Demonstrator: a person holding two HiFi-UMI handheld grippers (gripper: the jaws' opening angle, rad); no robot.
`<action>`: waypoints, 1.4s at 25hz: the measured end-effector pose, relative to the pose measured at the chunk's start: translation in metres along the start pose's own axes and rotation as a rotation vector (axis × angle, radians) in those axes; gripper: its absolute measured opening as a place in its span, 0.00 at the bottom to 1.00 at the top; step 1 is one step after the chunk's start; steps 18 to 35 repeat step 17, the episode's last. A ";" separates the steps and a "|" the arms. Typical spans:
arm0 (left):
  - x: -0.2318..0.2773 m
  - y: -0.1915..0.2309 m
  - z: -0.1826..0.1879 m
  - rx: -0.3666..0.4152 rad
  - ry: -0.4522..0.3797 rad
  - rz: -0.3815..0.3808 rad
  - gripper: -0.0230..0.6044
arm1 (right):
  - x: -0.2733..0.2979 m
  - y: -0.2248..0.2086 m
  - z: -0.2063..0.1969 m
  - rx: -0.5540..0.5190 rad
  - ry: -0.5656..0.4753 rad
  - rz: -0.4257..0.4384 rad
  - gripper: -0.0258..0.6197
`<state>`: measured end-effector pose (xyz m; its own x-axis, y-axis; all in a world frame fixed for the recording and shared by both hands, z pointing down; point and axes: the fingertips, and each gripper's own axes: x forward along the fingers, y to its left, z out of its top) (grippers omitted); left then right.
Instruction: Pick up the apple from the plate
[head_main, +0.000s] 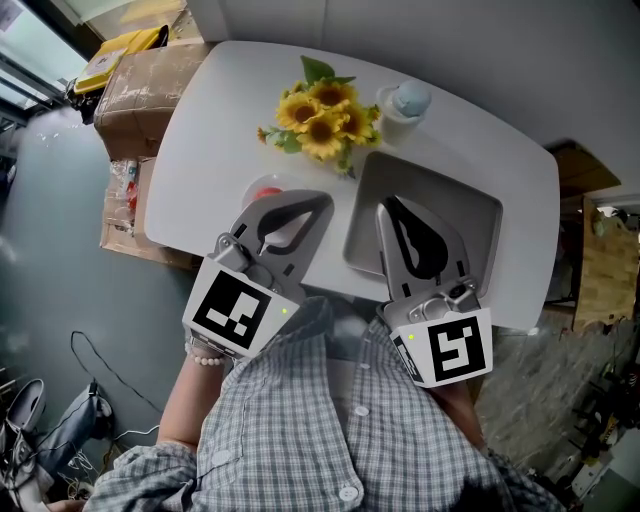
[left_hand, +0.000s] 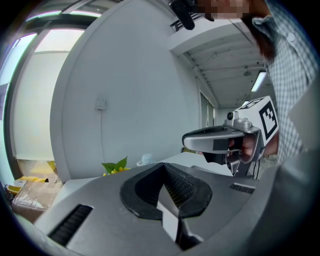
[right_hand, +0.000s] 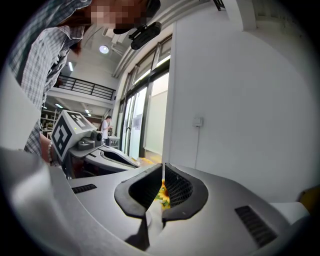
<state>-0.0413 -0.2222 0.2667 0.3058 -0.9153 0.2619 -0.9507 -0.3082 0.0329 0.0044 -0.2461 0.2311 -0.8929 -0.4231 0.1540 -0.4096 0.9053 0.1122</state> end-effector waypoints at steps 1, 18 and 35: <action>-0.001 0.001 0.000 -0.005 -0.001 0.003 0.05 | 0.000 0.000 0.000 -0.001 0.002 -0.001 0.09; -0.012 0.029 -0.003 -0.103 -0.006 0.069 0.05 | -0.001 0.000 -0.001 -0.018 0.029 -0.032 0.09; -0.012 0.029 -0.003 -0.103 -0.006 0.069 0.05 | -0.001 0.000 -0.001 -0.018 0.029 -0.032 0.09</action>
